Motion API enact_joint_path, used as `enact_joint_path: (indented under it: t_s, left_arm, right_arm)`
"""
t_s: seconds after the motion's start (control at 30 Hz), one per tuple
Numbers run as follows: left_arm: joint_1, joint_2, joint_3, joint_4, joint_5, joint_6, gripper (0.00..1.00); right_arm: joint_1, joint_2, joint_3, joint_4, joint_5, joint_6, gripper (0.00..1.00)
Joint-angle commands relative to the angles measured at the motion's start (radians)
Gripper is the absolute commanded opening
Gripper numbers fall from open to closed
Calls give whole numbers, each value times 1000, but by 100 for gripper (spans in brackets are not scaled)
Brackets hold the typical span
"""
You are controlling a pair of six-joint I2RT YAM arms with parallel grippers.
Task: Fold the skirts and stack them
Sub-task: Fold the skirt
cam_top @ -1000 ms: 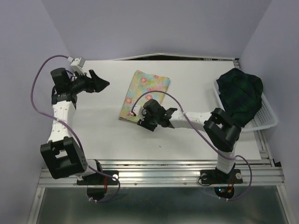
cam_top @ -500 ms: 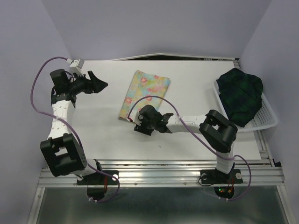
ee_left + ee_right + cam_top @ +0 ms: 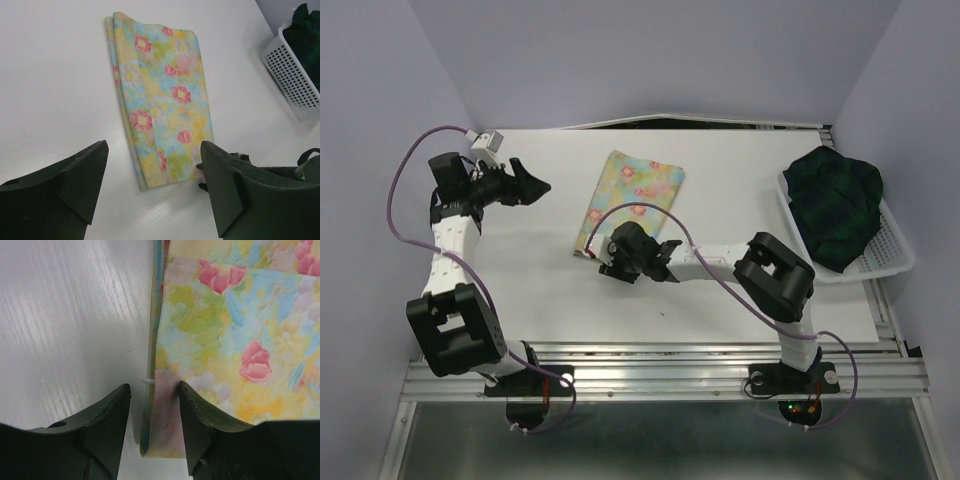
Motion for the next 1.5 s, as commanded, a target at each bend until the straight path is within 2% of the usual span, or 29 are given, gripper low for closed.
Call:
enact_joint_path:
  t_s: [0.0, 0.1, 0.13, 0.2, 0.23, 0.27, 0.3, 0.33, 0.37, 0.43, 0.47, 0.53, 0.57, 0.67, 0.73, 0.77, 0.8, 0.9, 0.93, 1.03, 1.07, 1.17, 1.23, 1.33, 1.43, 1.47]
  left_arm:
    - [14, -28, -1, -29, 52, 173, 86]
    - [15, -94, -35, -34, 42, 297, 89]
    - [15, -122, -54, -45, 43, 409, 89]
    - [15, -136, -56, -115, 34, 507, 91]
    - [15, -133, -49, -150, 39, 629, 91]
    - [15, -130, -39, -252, 42, 711, 91]
    - [15, -124, -29, -287, 49, 776, 91]
    - [15, -122, -29, -311, 52, 825, 91]
    - [15, -122, -32, -339, 52, 941, 91]
    - [9, -125, -51, -439, 52, 1095, 91]
    - [4, -131, -62, -501, 48, 1247, 90]
    - [-23, -153, -120, -552, 2, 1398, 89]
    - [-37, -163, -146, -555, -21, 1498, 88]
    - [-115, -223, -283, -475, -119, 1600, 86]
    - [-169, -291, -402, -328, -171, 1609, 84]
    - [-199, -312, -442, -327, -182, 1609, 84]
    - [-265, -335, -520, -210, -208, 1599, 84]
    - [-369, -383, -613, -30, -228, 1537, 83]
    - [-385, -383, -619, -14, -233, 1537, 83]
    - [-394, -355, -607, 1, -224, 1510, 83]
    - [-393, -343, -599, 7, -225, 1481, 83]
    - [-373, -343, -562, -2, -205, 1387, 82]
    - [-362, -367, -556, -6, -181, 1338, 82]
    - [-361, -406, -571, -14, -178, 1322, 83]
    - [-361, -430, -590, -19, -182, 1324, 83]
    - [-361, -432, -591, -23, -185, 1325, 83]
  right_arm:
    - [8, 54, -11, 7, -56, -23, 48]
    - [-42, 85, -8, 8, -99, 44, 37]
    - [-90, 93, 6, 8, -157, 76, 33]
    - [-121, 111, 21, -1, -188, 74, 29]
    - [-131, 122, 21, -2, -200, 57, 24]
    - [-132, 124, 18, -5, -202, 49, 20]
    - [-141, 117, 5, -5, -208, 43, 11]
    - [-141, 113, 5, -7, -208, 38, 11]
    - [-141, 108, -5, -10, -226, 32, 2]
    - [-141, 94, -5, -25, -246, 35, 1]
    - [-141, 88, -2, -37, -256, 35, 1]
    - [-141, 58, 0, -44, -295, 57, 1]
    - [-141, 47, 6, -56, -311, 66, 1]
    - [-151, 4, 14, -64, -374, 121, 1]
    - [-164, -8, 21, -65, -406, 152, 1]
    - [-164, -11, 23, -65, -415, 155, 1]
    - [-173, -10, 28, -71, -424, 158, 1]
    - [-182, -11, 20, -76, -423, 121, 1]
    - [-182, -8, 17, -79, -417, 115, 1]
    - [-182, 10, 38, -131, -406, 103, 18]
    - [-182, 12, 32, -133, -392, 95, 32]
    - [-159, 12, 11, -125, -331, 62, 47]
    - [-147, 19, -9, -116, -282, 48, 52]
    - [-121, 41, -28, -116, -241, 37, 52]
    - [-102, 74, -29, -120, -201, 41, 40]
    - [-102, 96, -28, -129, -176, 44, 28]
